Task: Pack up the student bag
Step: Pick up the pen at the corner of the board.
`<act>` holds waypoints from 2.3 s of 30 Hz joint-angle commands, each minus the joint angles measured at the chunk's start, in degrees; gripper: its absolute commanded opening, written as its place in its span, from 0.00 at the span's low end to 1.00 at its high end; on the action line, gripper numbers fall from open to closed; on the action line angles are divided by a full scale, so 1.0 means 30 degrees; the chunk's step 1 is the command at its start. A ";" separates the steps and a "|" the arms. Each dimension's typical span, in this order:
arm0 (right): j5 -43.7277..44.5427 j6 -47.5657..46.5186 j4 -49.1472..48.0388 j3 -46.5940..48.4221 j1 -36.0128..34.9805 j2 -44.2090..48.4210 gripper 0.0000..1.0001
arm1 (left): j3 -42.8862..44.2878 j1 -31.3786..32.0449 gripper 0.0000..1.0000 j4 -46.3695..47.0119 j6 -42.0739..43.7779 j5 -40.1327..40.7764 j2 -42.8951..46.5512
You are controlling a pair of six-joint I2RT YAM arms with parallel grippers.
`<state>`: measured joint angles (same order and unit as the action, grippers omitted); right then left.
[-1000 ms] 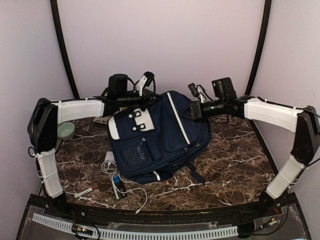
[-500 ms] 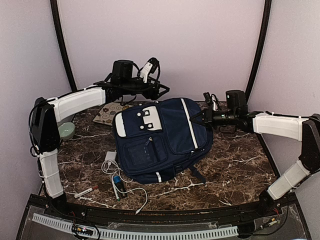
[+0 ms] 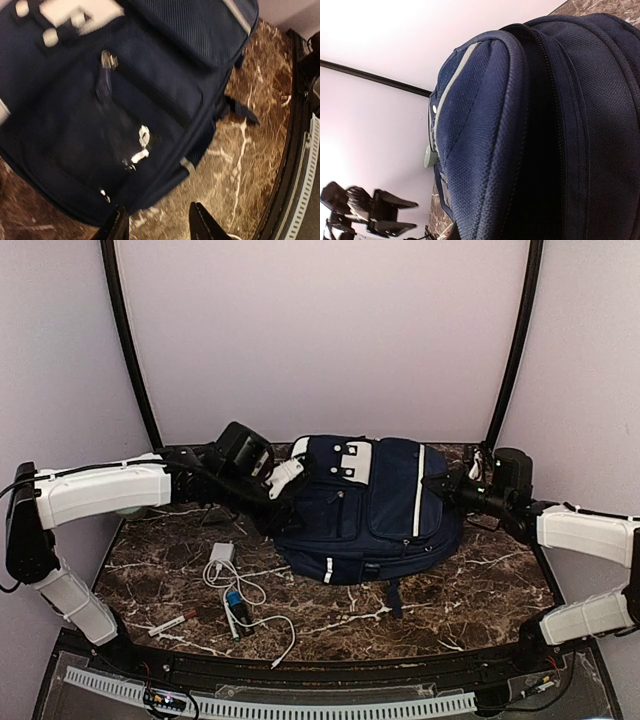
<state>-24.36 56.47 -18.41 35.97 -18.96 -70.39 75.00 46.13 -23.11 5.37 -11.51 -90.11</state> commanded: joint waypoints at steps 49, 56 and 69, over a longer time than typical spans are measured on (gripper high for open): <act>0.4238 0.2077 -0.9862 -0.5531 -0.3808 0.1253 0.06 | -0.7790 -0.2752 0.66 -1.8823 -1.3059 0.3758 0.3068; 0.3977 0.2212 -1.0136 -0.6115 -0.3376 0.1750 0.06 | -0.8130 -0.2467 0.78 -1.6145 -1.1673 0.3675 0.0822; 0.4045 0.2226 -0.9757 -0.6427 -0.3322 0.2164 0.05 | -0.8420 -0.1550 0.69 -1.2540 -1.0113 0.3874 -0.4086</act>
<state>-9.45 62.89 -45.36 17.45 -28.99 -64.95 50.54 41.39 -68.88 -26.52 -0.16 -99.90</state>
